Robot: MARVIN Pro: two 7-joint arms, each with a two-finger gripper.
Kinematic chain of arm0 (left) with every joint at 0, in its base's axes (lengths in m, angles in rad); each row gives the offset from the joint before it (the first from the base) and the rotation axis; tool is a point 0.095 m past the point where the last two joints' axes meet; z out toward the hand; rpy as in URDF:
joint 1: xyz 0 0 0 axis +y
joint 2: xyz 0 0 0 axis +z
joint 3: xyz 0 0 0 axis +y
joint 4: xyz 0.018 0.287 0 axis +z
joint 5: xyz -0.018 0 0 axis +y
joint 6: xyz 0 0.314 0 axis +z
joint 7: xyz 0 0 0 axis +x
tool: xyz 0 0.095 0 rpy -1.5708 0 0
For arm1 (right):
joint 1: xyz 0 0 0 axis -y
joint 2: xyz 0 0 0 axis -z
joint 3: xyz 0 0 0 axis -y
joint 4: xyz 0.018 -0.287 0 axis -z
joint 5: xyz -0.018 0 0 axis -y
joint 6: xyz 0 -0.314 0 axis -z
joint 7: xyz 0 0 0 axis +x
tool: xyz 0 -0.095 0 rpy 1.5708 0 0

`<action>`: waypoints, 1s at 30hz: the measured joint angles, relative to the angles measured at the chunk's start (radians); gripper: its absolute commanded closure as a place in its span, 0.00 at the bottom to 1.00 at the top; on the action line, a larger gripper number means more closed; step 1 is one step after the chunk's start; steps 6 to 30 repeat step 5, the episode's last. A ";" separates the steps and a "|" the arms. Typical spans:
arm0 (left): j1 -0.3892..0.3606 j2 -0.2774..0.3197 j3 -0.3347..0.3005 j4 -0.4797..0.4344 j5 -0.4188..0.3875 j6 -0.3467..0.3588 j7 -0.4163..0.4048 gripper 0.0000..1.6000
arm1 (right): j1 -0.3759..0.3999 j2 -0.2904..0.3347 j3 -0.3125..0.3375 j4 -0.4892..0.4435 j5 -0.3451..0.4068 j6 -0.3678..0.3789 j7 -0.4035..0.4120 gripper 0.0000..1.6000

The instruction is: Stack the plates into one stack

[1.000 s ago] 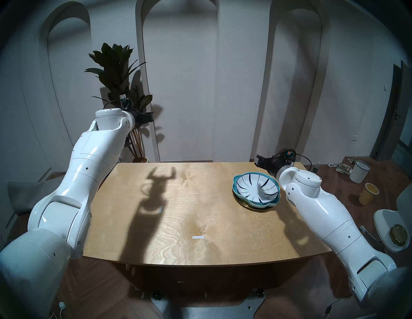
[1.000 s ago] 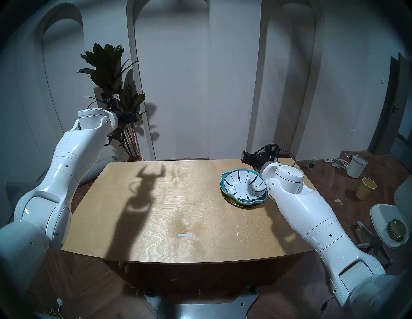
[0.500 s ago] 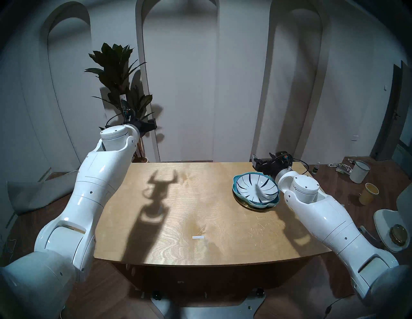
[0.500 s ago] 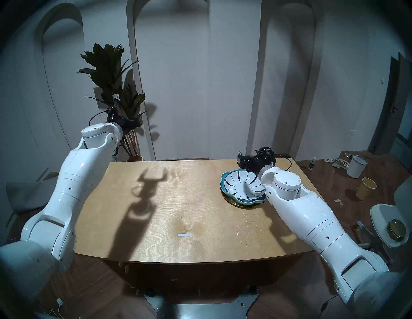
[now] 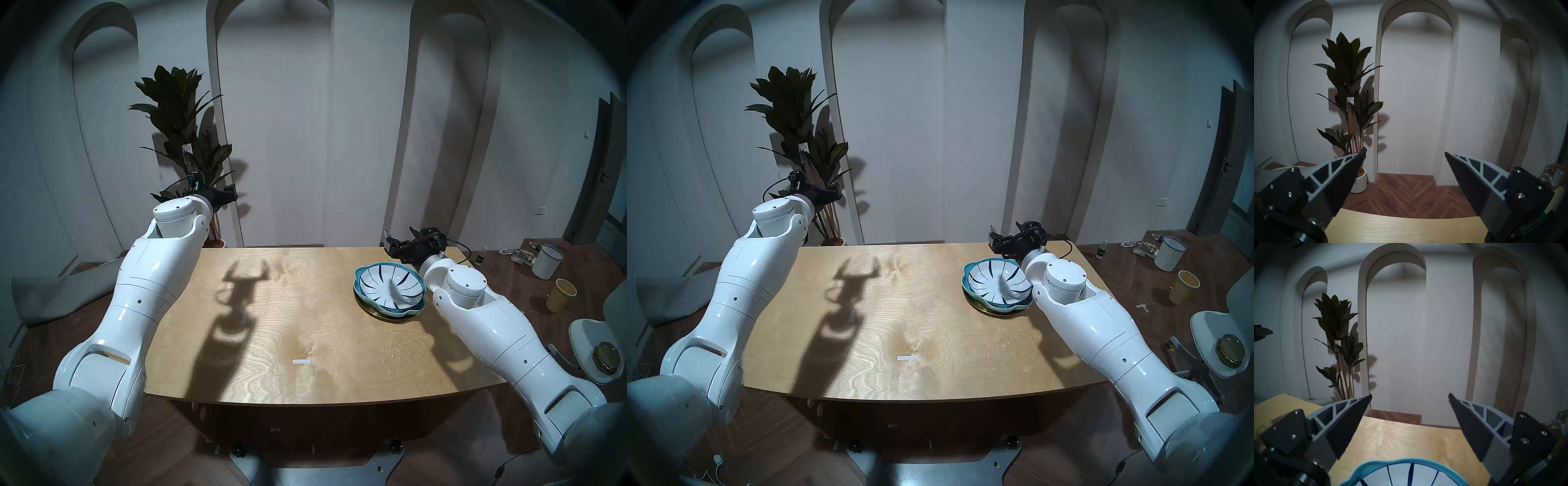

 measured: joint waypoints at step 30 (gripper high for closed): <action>0.001 0.000 -0.001 -0.001 0.001 -0.002 -0.003 0.00 | 0.000 -0.004 0.002 0.001 -0.003 -0.004 0.004 0.00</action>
